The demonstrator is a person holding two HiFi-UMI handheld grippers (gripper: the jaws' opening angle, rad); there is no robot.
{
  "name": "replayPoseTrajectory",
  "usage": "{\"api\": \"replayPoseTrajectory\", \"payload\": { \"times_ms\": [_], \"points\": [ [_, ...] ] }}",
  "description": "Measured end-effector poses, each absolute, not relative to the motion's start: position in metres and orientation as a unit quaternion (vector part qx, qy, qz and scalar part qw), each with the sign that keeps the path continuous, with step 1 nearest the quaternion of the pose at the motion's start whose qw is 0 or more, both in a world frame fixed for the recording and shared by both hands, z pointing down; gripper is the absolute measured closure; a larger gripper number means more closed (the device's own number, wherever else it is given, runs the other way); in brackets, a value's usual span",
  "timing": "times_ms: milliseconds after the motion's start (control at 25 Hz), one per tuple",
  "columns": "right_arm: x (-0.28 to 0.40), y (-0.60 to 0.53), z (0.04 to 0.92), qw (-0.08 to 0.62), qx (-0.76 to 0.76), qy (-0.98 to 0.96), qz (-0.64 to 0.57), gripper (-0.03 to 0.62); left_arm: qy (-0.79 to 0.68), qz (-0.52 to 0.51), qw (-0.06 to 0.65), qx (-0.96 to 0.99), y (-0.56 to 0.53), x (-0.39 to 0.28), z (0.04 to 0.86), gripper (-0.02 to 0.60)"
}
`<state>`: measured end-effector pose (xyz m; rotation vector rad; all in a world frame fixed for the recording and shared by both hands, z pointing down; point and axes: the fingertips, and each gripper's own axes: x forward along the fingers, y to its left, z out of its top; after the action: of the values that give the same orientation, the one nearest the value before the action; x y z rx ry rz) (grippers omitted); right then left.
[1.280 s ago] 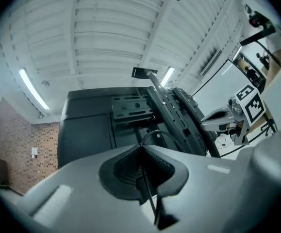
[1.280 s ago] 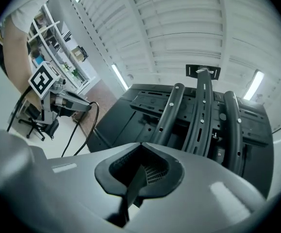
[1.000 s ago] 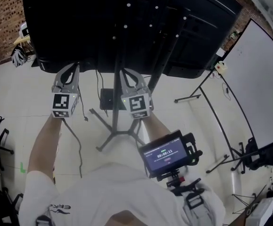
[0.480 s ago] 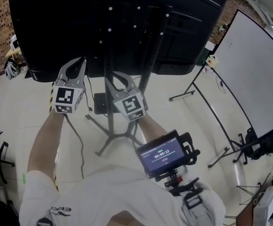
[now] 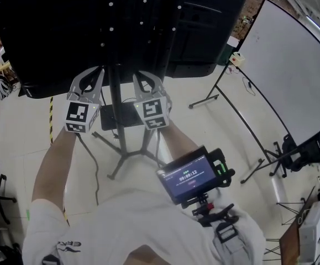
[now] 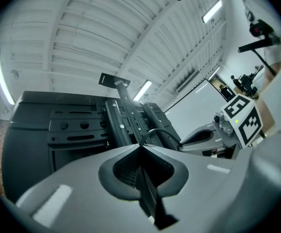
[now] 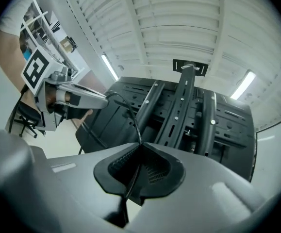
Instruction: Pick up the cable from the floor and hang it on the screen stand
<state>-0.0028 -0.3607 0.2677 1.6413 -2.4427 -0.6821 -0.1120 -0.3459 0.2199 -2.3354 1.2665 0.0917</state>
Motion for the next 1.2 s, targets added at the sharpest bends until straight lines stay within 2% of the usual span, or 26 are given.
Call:
{"api": "replayPoseTrajectory", "payload": {
  "times_ms": [320,880,1200],
  "points": [
    [0.027,-0.356,0.231,0.063,0.575,-0.768,-0.274,0.56,0.441,0.022,0.196,-0.876,-0.351,-0.09,0.275,0.568],
    [0.009,-0.356,0.23,0.125,0.556,-0.76,-0.312,0.557,0.437,0.05,0.156,-0.885,-0.333,-0.054,0.356,0.552],
    [0.018,-0.35,0.205,0.105,0.567,-0.752,-0.32,0.56,0.405,-0.062,0.102,-0.907,-0.318,-0.036,0.47,0.493]
  ]
}}
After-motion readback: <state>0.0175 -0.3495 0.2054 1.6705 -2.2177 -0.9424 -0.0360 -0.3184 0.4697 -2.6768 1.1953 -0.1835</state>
